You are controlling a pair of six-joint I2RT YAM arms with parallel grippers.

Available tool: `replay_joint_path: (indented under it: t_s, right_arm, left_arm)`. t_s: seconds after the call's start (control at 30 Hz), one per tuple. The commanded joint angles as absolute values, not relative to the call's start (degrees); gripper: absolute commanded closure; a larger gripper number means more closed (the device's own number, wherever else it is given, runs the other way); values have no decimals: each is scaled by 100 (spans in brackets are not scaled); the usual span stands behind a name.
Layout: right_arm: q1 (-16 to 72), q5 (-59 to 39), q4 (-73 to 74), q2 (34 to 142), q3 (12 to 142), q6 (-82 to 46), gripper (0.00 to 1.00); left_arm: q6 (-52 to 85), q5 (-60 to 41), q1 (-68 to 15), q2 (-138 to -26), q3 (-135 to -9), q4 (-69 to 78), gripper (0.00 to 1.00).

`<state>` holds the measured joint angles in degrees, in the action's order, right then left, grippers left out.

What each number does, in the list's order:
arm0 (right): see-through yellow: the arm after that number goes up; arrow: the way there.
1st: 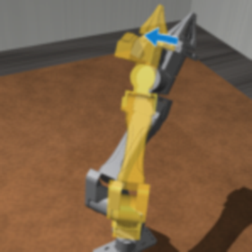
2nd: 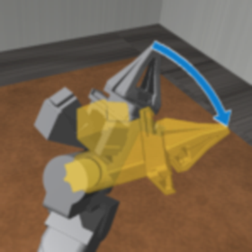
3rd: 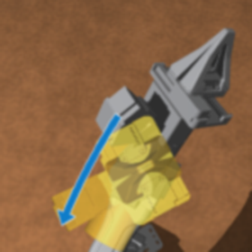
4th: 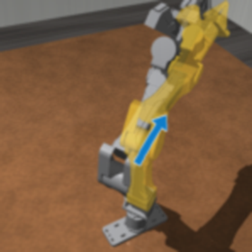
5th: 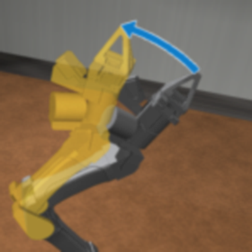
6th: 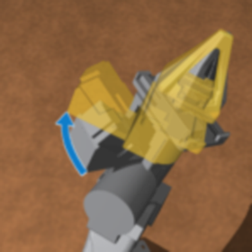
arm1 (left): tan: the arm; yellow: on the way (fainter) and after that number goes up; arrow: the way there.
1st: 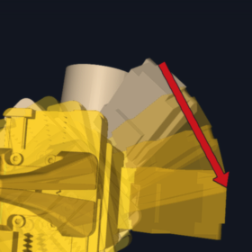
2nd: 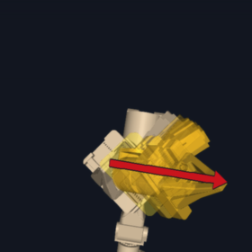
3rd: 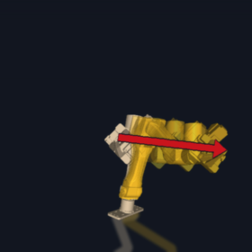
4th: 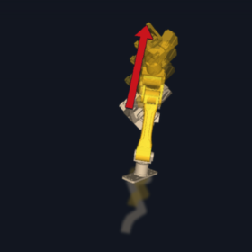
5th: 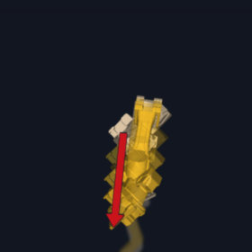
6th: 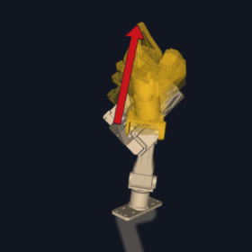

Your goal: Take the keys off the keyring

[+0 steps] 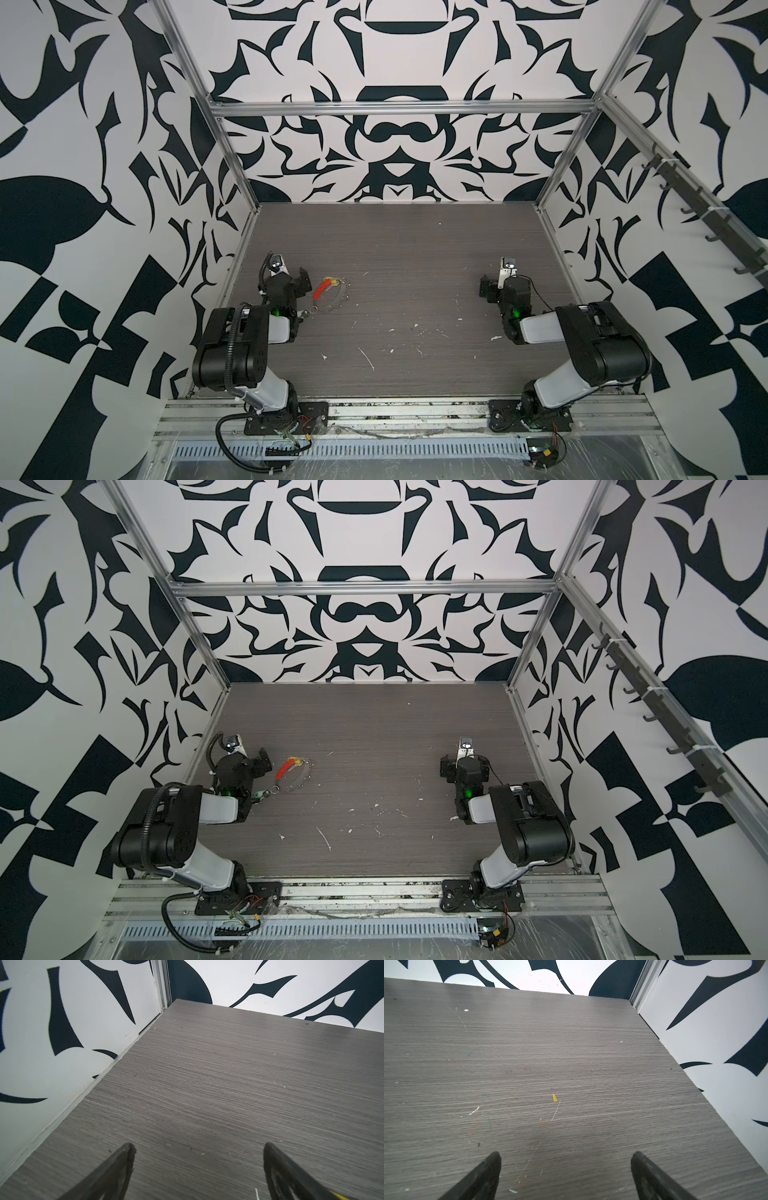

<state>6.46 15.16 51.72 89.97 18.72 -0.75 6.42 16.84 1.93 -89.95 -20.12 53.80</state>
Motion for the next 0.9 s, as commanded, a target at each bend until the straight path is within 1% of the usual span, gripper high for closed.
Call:
replay_joint_path:
  t_s: [0.0, 0.5, 0.57, 0.63, 0.73, 0.8, 0.87]
  right_arm:
    - [634, 1477, 5334, 8921, 1991, 0, 0]
    - [638, 1464, 5382, 8858, 1987, 18, 0]
    - [634, 1432, 4954, 8527, 2046, -14, 0]
    - [641, 1462, 4131, 8162, 2289, -74, 0]
    - [703, 1599, 3197, 7744, 2637, -159, 0]
    - [807, 1833, 2895, 7482, 2732, -322, 0]
    - [895, 2037, 2795, 7172, 2759, -619, 0]
  left_arm:
    - [703, 1667, 220, -8956, -2040, 5555, 1]
    - [700, 1743, 213, -8942, -2026, 5607, 1]
    - [746, 1796, 184, -8581, -2148, 5042, 1]
    - [699, 1657, 158, -8219, -2335, 4370, 1]
    - [624, 1852, 39, -7870, -2471, 3929, 1]
    - [700, 2027, -39, -7522, -2608, 3383, 1]
    - [1099, 2070, -37, -7099, -2687, 3098, 1]
